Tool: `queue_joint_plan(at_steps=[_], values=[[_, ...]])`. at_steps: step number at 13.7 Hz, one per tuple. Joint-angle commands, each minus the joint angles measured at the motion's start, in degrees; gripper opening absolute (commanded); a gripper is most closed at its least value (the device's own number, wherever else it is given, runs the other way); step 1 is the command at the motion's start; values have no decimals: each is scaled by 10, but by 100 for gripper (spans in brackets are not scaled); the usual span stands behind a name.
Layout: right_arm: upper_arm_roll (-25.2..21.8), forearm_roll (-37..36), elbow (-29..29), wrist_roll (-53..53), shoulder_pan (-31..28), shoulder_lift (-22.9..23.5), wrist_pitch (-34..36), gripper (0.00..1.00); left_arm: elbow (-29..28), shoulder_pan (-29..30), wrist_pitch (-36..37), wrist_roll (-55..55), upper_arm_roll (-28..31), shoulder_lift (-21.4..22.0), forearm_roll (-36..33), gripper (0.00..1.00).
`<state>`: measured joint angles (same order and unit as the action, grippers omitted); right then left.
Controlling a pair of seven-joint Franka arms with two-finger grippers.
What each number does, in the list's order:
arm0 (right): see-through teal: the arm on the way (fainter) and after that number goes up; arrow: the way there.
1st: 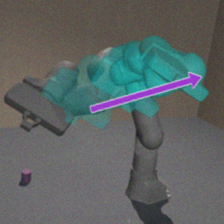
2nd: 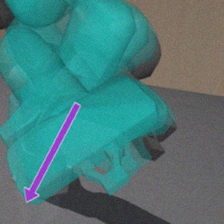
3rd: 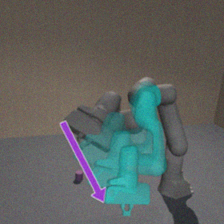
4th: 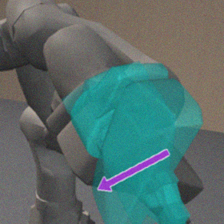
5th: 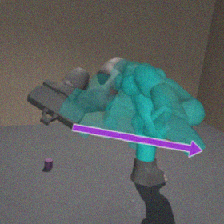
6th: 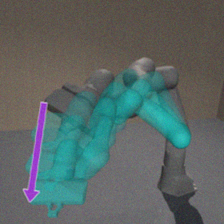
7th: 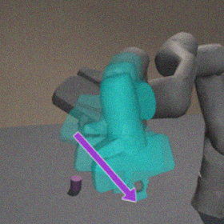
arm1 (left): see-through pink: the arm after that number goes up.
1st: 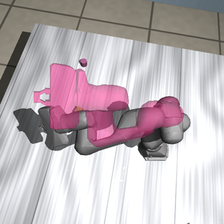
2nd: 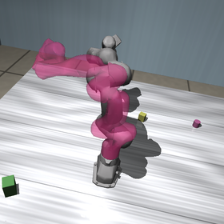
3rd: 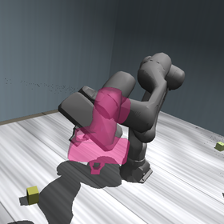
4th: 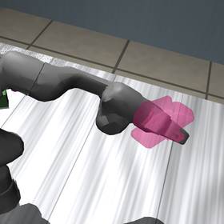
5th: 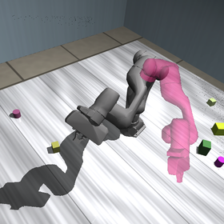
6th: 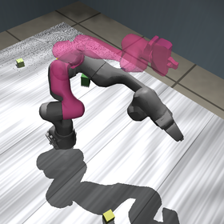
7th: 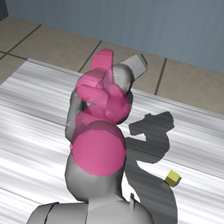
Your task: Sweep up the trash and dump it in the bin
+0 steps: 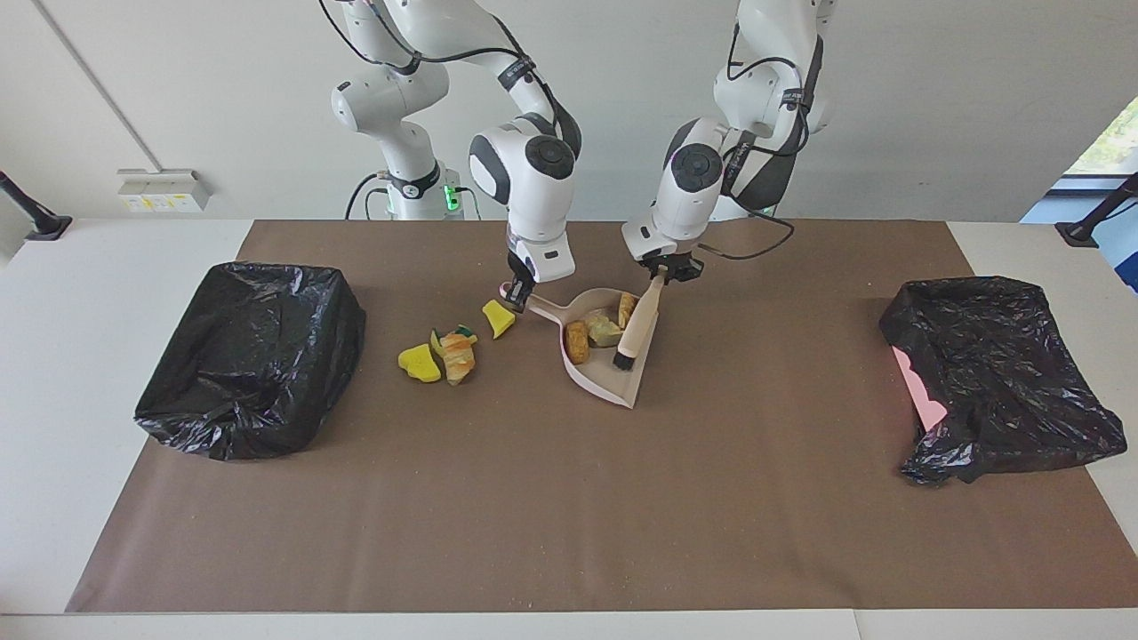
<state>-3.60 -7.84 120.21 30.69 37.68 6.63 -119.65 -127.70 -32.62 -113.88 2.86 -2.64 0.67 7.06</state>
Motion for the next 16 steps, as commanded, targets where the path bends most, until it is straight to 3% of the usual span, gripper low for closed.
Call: queue_joint_plan(at_steps=[1, 3, 6, 11, 13, 16], values=[[2, -10, 7, 12, -10, 1, -16, 0, 38, 14, 77, 2, 11, 10, 9, 0], [2, -10, 7, 12, -14, 1, -16, 0, 65, 40, 131, 5, 11, 14, 9, 0], [2, -10, 1, 12, -16, 5, -9, 0, 58, 56, 159, 92, 14, 34, 6, 0], [-4, -9, -29, 49, -38, -5, 23, 0, 10, 72, 135, 138, 14, 58, -6, 0], [-4, -9, -43, 62, -70, -33, 47, 0, -41, 70, 87, 191, 14, 86, -16, 0], [-4, -7, -64, 114, -125, -67, 88, 0, -70, 49, 66, 260, 4, 108, -16, 0]])
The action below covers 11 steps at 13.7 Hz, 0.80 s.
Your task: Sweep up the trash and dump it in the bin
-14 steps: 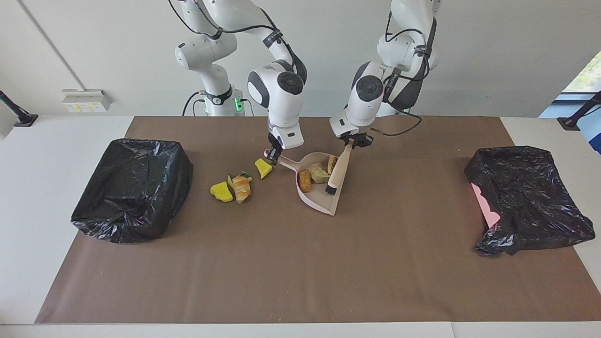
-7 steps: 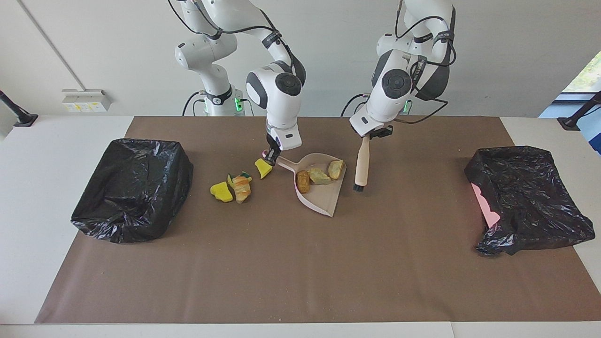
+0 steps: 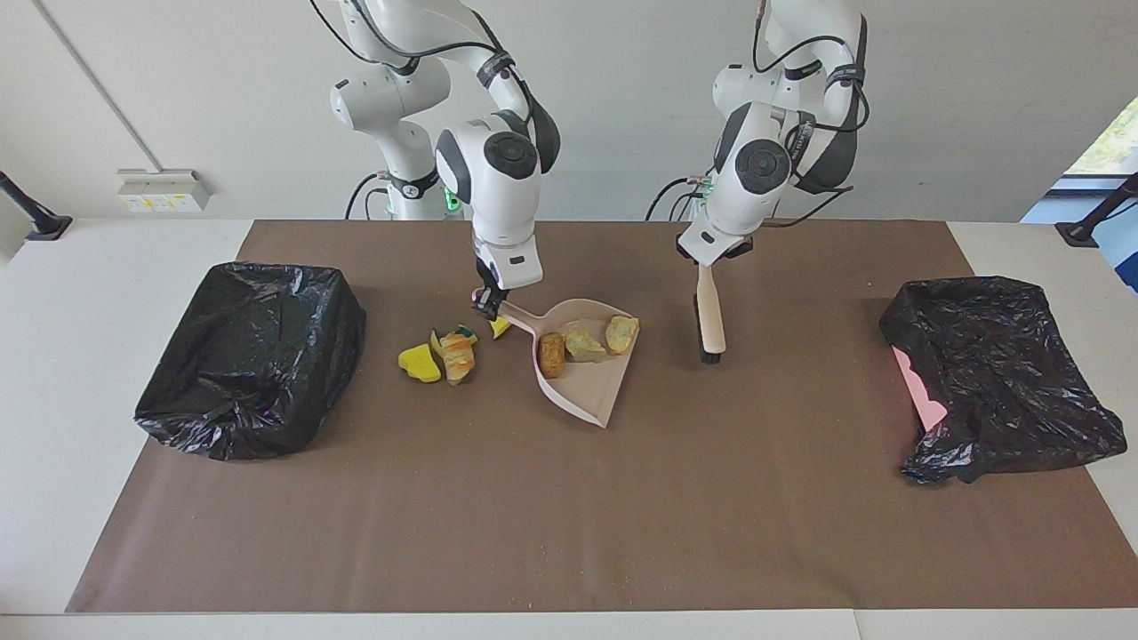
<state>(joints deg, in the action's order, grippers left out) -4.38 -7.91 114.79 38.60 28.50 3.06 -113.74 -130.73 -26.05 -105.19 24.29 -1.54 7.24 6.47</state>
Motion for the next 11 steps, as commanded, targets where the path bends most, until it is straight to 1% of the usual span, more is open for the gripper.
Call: queue_joint_plan(at_steps=[1, 4, 5, 7, 8, 9, 11], values=[[4, -5, -20, 52, -59, -45, 41, 0, -57, -36, -27, 69, -10, 57, -10, 0], [3, 1, -50, 128, -141, -85, 93, 0, -115, -108, -70, 131, -11, 107, -10, 0], [2, 2, -60, 159, -170, -94, 108, 0, -126, -138, -81, 160, -12, 115, -10, 0], [1, 12, -77, 240, -236, -97, 135, 0, -139, -193, -90, 215, -13, 117, -10, 0], [-4, 25, -81, 289, -272, -97, 136, 0, -151, -221, -103, 242, -13, 117, -10, 0], [-8, 36, -81, 340, -307, -96, 132, 0, -167, -246, -126, 270, -13, 117, -10, 0], [-11, 29, -81, 435, -381, -97, 122, 0, -196, -290, -180, 298, -14, 117, -4, 0]])
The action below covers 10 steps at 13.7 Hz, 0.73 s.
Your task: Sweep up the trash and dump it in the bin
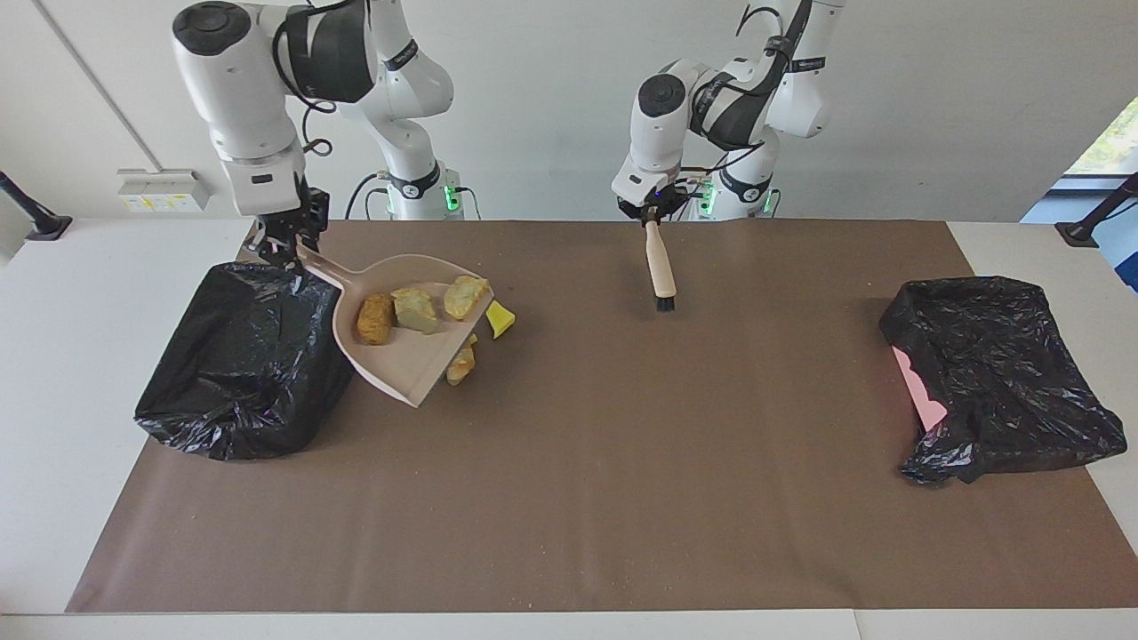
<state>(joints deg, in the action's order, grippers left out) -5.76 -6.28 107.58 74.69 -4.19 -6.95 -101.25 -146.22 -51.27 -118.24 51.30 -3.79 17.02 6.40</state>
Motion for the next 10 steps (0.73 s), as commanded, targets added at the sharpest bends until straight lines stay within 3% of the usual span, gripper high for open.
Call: queue_joint_plan(at_steps=[1, 4, 8, 10], values=[[3, 7, -10, 117, -83, 4, -20, 0, -49, -61, -65, 37, 9, 19, 1, 0], [0, -28, -9, 204, -134, 4, -76, 0, -50, -87, -68, 38, 9, 14, 53, 0], [0, -95, -5, 244, -145, 9, -115, 0, -50, -95, -69, 24, 10, 6, 95, 0], [-1, -109, 7, 283, -158, 18, -153, 0, -49, -93, -69, 13, 10, 6, 96, 12]])
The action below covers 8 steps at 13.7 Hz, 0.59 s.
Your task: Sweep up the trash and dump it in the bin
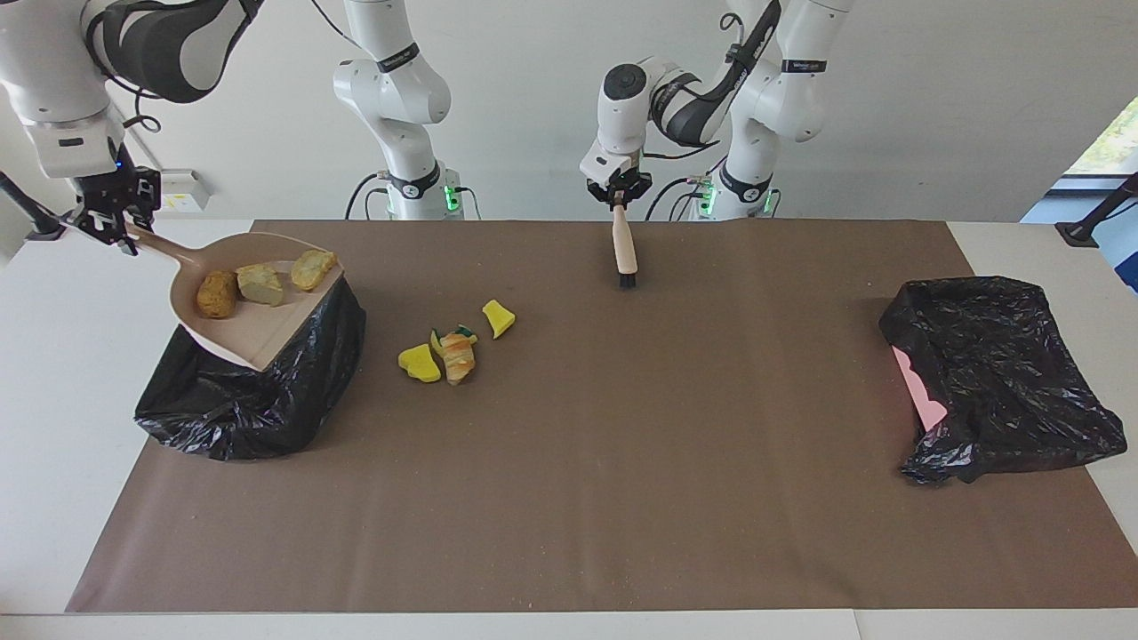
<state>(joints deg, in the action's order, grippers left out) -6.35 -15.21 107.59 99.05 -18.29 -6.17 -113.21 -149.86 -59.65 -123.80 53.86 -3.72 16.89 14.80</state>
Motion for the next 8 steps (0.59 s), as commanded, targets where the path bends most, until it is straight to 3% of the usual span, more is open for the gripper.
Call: queue_joint_plan(at_steps=[1, 3, 4, 5, 6, 8], values=[[5, -34, 15, 56, -20, 12, -56, 0, -12, -6, -14, -12, 9, 6, 12, 18], [5, -75, 22, 69, -22, 20, -88, 0, -11, -4, -22, -20, 10, 1, 13, 54], [5, -85, 23, 79, -22, 30, -101, 0, -11, -3, -22, -31, 11, -1, 13, 66], [5, -90, 25, 86, -23, 40, -117, 0, -11, 2, -21, -38, 12, -3, 13, 91], [5, -97, 26, 91, -23, 42, -125, 0, -6, 13, -19, -40, 12, -6, 13, 100], [6, -140, 31, 99, -13, 42, -132, 0, 26, 31, -4, -66, 13, -33, 11, 100]])
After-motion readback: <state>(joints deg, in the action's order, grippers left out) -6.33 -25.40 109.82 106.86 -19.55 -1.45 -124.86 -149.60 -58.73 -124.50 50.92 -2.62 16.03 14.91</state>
